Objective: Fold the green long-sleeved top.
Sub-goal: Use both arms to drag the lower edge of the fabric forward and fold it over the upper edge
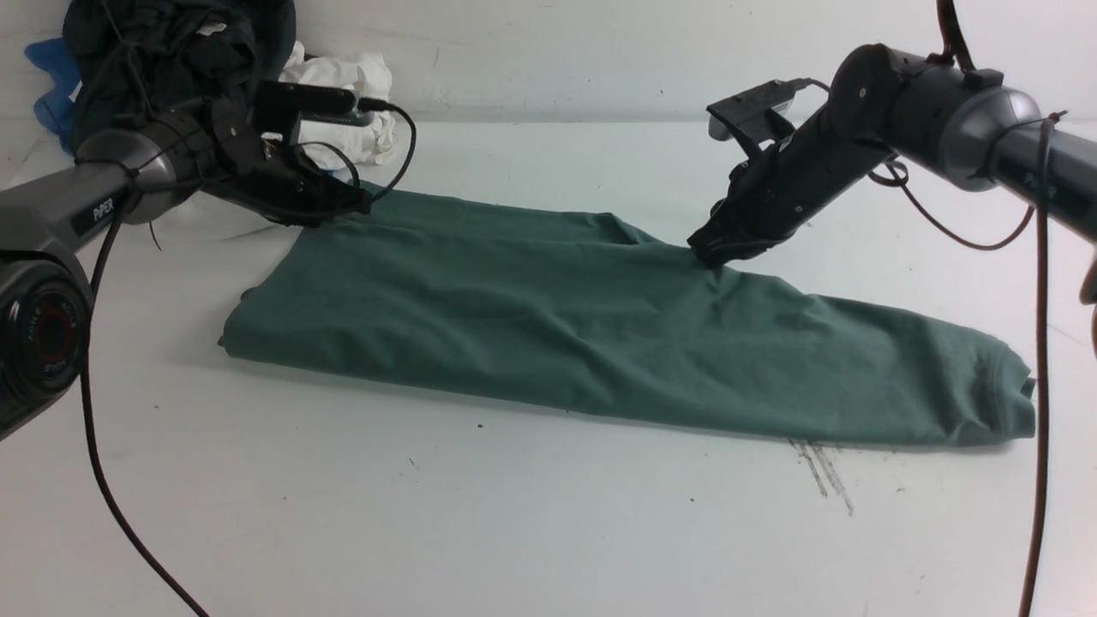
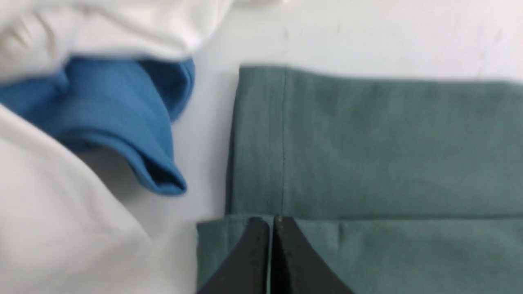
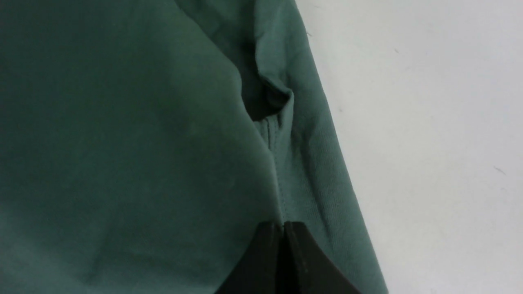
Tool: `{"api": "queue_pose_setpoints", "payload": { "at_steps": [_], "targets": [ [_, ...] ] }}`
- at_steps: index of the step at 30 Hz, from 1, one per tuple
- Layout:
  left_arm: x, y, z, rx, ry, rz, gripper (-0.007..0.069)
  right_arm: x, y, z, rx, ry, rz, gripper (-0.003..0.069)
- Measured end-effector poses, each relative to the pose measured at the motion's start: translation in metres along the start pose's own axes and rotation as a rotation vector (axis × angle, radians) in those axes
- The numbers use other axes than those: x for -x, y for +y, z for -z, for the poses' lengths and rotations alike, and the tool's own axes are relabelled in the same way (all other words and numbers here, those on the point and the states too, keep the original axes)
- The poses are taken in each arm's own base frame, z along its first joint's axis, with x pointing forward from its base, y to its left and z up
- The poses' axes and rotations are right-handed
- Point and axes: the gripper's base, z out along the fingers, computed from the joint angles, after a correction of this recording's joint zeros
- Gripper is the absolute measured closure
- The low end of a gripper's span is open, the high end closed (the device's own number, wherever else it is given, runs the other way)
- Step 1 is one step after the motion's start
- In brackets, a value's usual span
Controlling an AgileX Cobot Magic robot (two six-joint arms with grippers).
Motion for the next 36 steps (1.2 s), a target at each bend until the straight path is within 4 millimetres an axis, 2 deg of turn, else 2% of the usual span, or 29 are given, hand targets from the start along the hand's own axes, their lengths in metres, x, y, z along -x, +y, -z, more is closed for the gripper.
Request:
{"api": "queue_pose_setpoints", "payload": {
  "at_steps": [4, 8, 11, 14, 16, 20, 22, 23, 25, 26, 29, 32, 36],
  "targets": [
    [0.027, -0.002, 0.030, 0.013, -0.094, -0.036, 0.0632, 0.000, -0.002, 0.005, -0.031, 0.015, 0.026, 0.0666],
    [0.036, -0.003, 0.039, 0.017, -0.147, -0.024, 0.0632, 0.003, -0.003, 0.011, -0.057, 0.005, 0.037, 0.0666],
    [0.027, -0.004, 0.029, -0.012, -0.096, 0.002, 0.0616, 0.003, -0.003, 0.010, -0.052, -0.002, 0.030, 0.0666],
    [0.014, -0.004, 0.016, -0.027, -0.041, -0.009, 0.0555, 0.003, -0.002, 0.009, -0.036, -0.010, 0.015, 0.0666],
    [-0.004, -0.003, -0.005, -0.036, 0.007, -0.020, 0.0448, 0.002, -0.001, 0.004, -0.016, -0.010, -0.001, 0.0666],
    [-0.022, 0.002, -0.030, -0.018, 0.001, -0.022, 0.0279, -0.001, 0.000, -0.001, -0.001, 0.009, -0.007, 0.0666],
    [-0.022, 0.002, -0.032, -0.010, -0.021, -0.014, 0.0267, -0.002, 0.000, -0.001, 0.001, 0.013, -0.008, 0.0666],
    [-0.022, 0.002, -0.033, -0.011, -0.020, -0.014, 0.0270, -0.002, 0.000, -0.001, 0.002, 0.014, -0.008, 0.0666],
    [-0.022, 0.001, -0.034, -0.009, -0.026, -0.015, 0.0335, -0.002, 0.000, -0.001, 0.003, 0.016, -0.008, 0.0666],
    [-0.022, 0.000, -0.034, -0.010, -0.029, -0.024, 0.0417, -0.002, 0.000, -0.001, 0.003, 0.016, -0.008, 0.0666],
    [-0.022, -0.003, -0.035, -0.012, -0.033, -0.047, 0.0578, -0.002, 0.000, -0.001, 0.004, 0.018, -0.008, 0.0666],
    [-0.020, -0.004, -0.031, -0.021, -0.024, -0.054, 0.0612, -0.002, 0.000, -0.001, 0.006, 0.020, -0.008, 0.0666],
    [-0.012, -0.009, -0.014, -0.061, 0.022, -0.066, 0.0612, -0.003, 0.001, -0.001, 0.014, 0.032, -0.008, 0.0666]
  ]
}}
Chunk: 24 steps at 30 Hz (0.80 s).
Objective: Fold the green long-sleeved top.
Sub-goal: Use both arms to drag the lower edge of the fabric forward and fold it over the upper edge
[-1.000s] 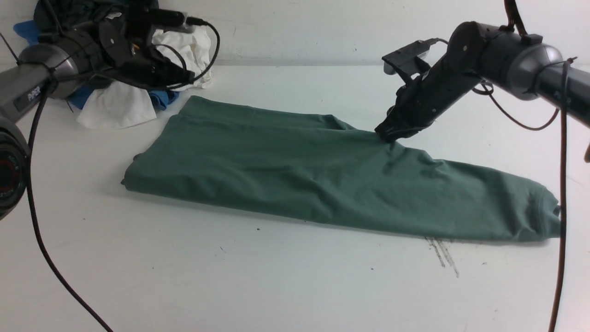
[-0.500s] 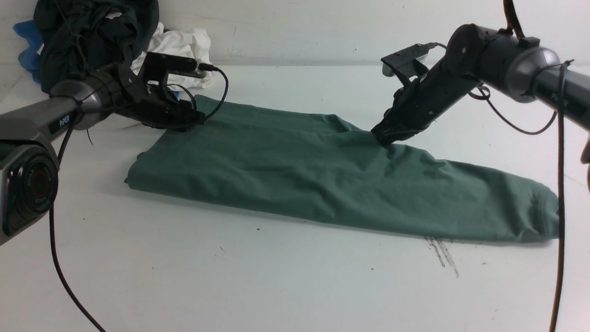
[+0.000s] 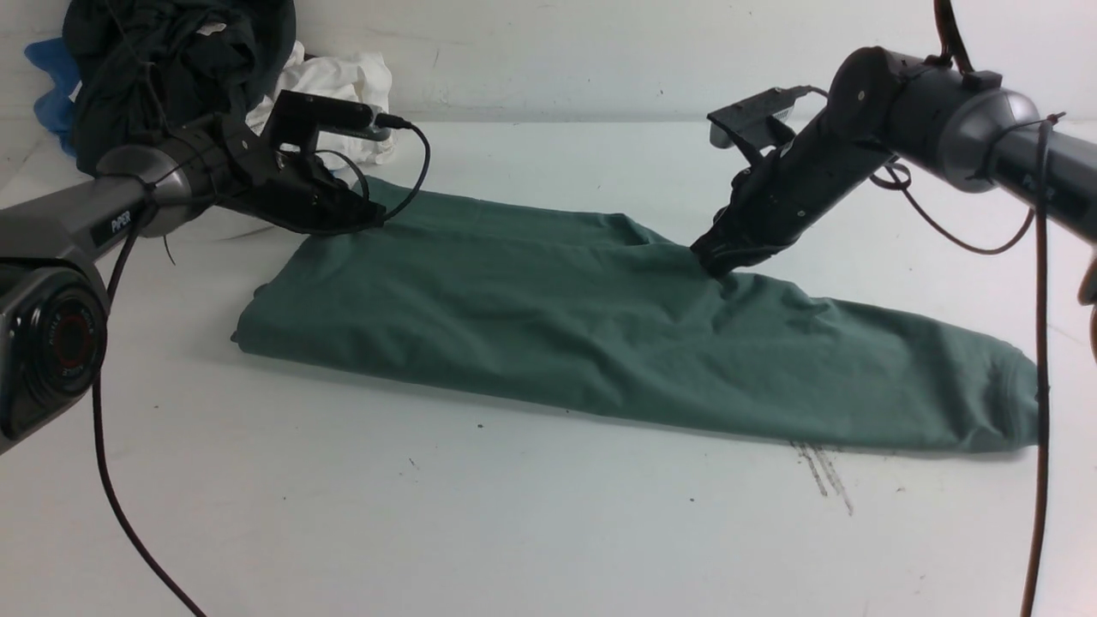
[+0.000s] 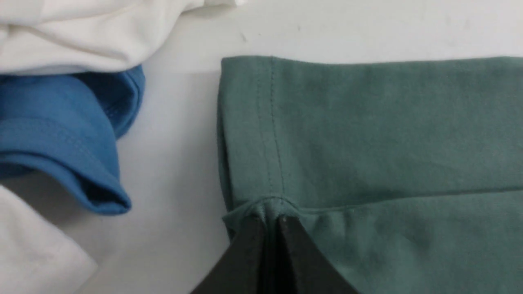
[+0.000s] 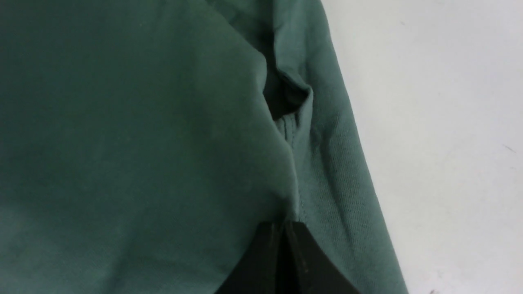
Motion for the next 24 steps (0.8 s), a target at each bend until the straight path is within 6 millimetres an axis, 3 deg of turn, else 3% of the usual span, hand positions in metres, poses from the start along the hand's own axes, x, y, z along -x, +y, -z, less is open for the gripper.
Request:
{"api": "queue_pose_setpoints", "payload": {
  "at_steps": [8, 13, 18, 19, 22, 24],
  "targets": [
    [0.014, -0.008, 0.033, -0.061, 0.081, -0.036, 0.0612, -0.004, 0.002, 0.002, 0.020, 0.043, 0.011, 0.0666],
    [0.027, -0.006, 0.051, -0.021, 0.037, -0.083, 0.0617, 0.002, 0.001, 0.015, -0.014, 0.018, 0.034, 0.0666],
    [0.026, -0.002, 0.042, 0.011, -0.001, -0.090, 0.0608, 0.004, 0.001, 0.015, -0.021, -0.007, 0.031, 0.0666],
    [0.018, 0.001, 0.030, 0.019, 0.015, -0.096, 0.0573, 0.004, 0.001, 0.011, -0.010, -0.011, 0.021, 0.0666],
    [0.009, 0.003, 0.018, 0.022, 0.032, -0.097, 0.0514, 0.002, 0.001, 0.005, 0.000, -0.007, 0.012, 0.0666],
    [0.001, 0.005, 0.008, 0.029, 0.045, -0.097, 0.0407, 0.000, 0.001, -0.001, 0.009, 0.002, 0.006, 0.0666]
  ]
}}
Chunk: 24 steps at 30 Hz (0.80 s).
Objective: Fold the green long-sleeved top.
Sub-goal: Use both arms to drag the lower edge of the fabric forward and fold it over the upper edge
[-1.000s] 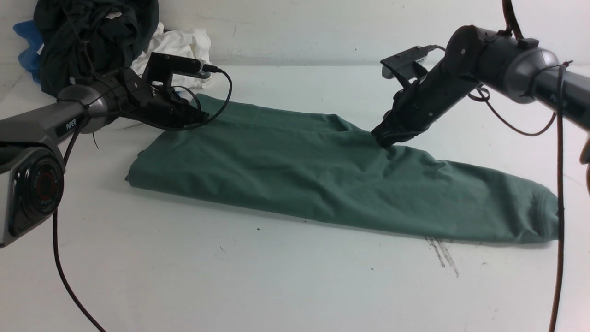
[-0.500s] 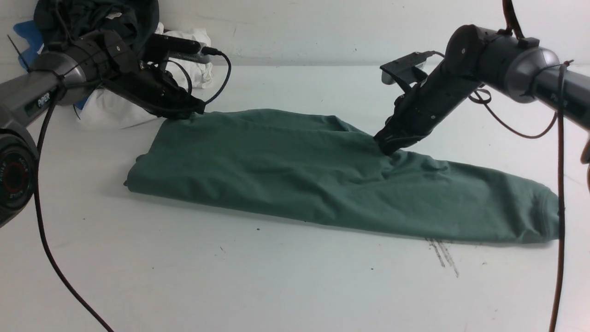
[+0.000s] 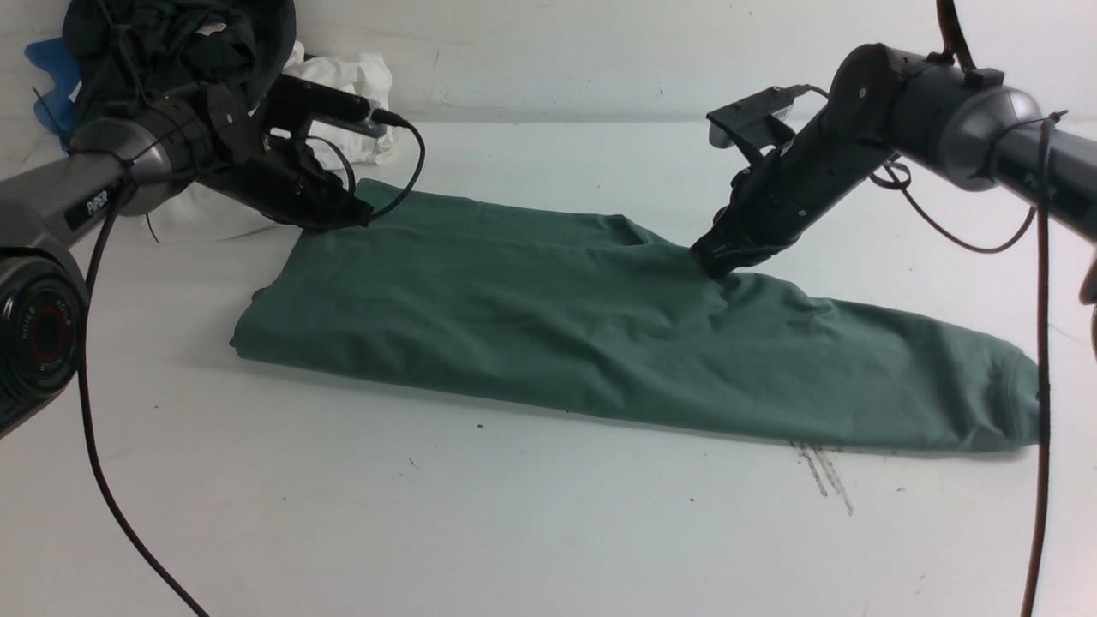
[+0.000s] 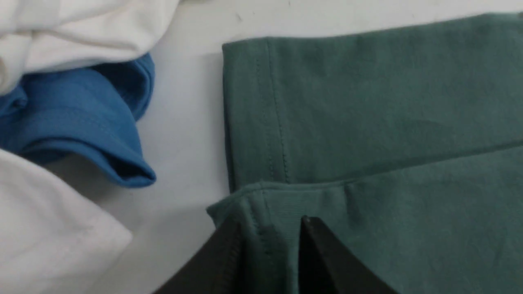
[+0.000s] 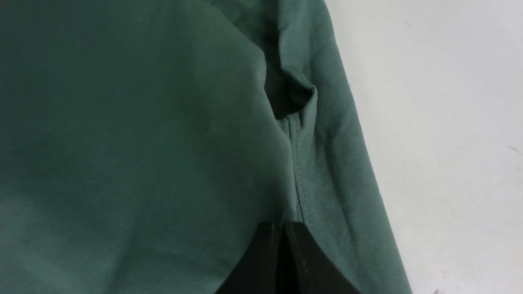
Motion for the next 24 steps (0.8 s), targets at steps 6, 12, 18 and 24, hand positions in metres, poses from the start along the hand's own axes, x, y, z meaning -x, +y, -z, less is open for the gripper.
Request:
{"api": "queue_pose_setpoints", "payload": {
  "at_steps": [6, 12, 18, 24],
  "targets": [
    [0.008, 0.005, -0.001, 0.050, -0.096, 0.017, 0.0306, 0.002, -0.001, -0.001, -0.010, -0.021, 0.004, 0.0666],
    [0.008, 0.004, -0.001, 0.026, -0.108, 0.075, 0.0350, 0.003, -0.002, -0.001, -0.021, -0.040, 0.002, 0.0666],
    [-0.003, 0.003, -0.014, 0.012, -0.075, 0.092, 0.0394, 0.004, -0.002, -0.001, -0.018, -0.042, 0.000, 0.0666],
    [-0.006, 0.002, -0.016, 0.002, -0.056, 0.092, 0.0587, 0.004, -0.002, -0.001, -0.018, -0.042, 0.000, 0.0666]
  ]
}}
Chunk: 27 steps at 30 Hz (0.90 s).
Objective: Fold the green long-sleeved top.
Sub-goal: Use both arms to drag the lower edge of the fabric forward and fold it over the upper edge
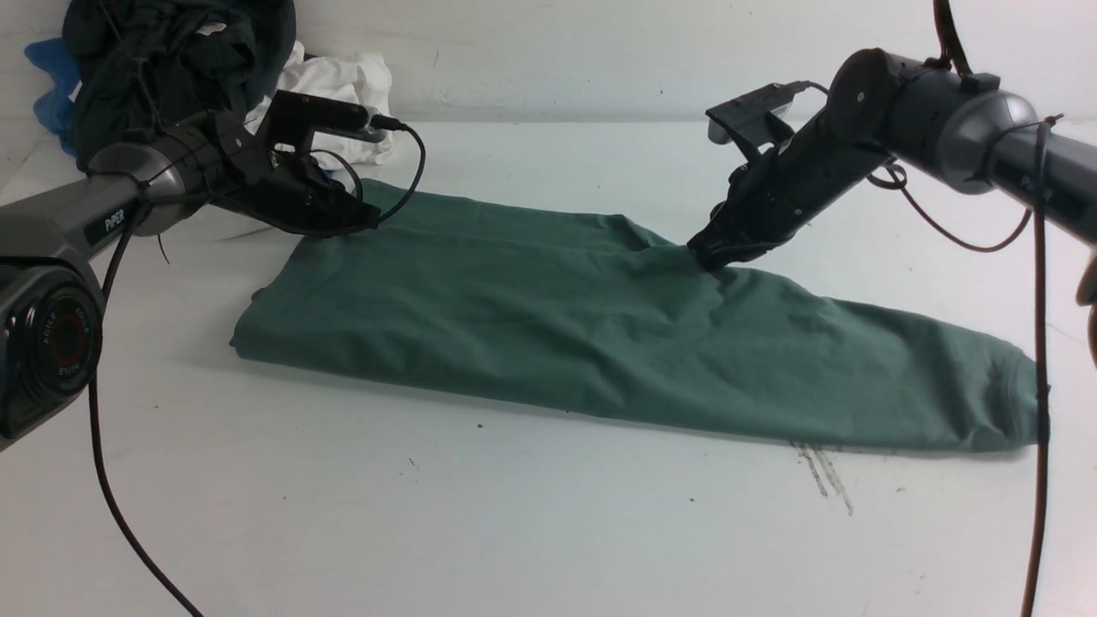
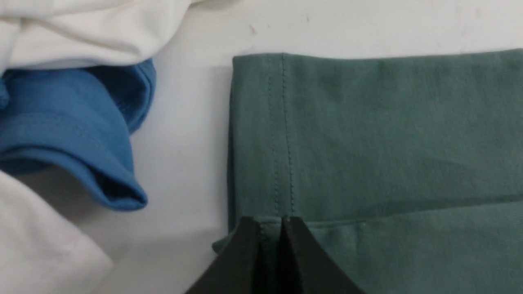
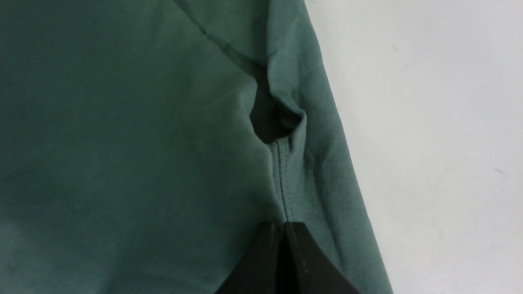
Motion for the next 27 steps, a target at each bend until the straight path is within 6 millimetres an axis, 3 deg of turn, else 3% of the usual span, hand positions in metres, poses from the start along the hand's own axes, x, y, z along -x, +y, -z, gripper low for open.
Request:
{"api": "queue_pose_setpoints", "payload": {
  "at_steps": [4, 9, 12, 15, 17, 20, 22, 27],
  "targets": [
    [0.001, -0.001, 0.003, -0.011, 0.014, -0.001, 0.0624, 0.000, 0.000, 0.000, 0.000, 0.000, 0.000, 0.0666],
    [0.024, -0.004, 0.030, -0.012, -0.035, -0.014, 0.0629, 0.000, 0.000, 0.000, 0.000, 0.001, 0.001, 0.0666],
    [0.051, -0.007, 0.059, 0.014, -0.139, -0.044, 0.0629, 0.005, 0.000, 0.008, -0.017, -0.030, 0.005, 0.0666],
    [0.058, -0.004, 0.062, 0.049, -0.208, -0.049, 0.0629, 0.013, -0.002, 0.017, -0.057, -0.092, 0.010, 0.0666],
    [0.058, -0.002, 0.059, 0.065, -0.228, -0.046, 0.0629, 0.015, -0.003, 0.018, -0.071, -0.110, 0.012, 0.0666],
    [0.047, 0.003, 0.035, 0.104, -0.263, -0.022, 0.0629, 0.017, -0.007, 0.015, -0.101, -0.147, 0.012, 0.0666],
    [0.029, 0.007, 0.006, 0.142, -0.292, 0.020, 0.0629, 0.015, -0.011, 0.001, -0.122, -0.166, 0.005, 0.0666],
    [0.008, 0.004, -0.029, 0.158, -0.298, 0.051, 0.0628, 0.006, -0.017, -0.026, -0.139, -0.170, -0.028, 0.0666]
  ]
}}
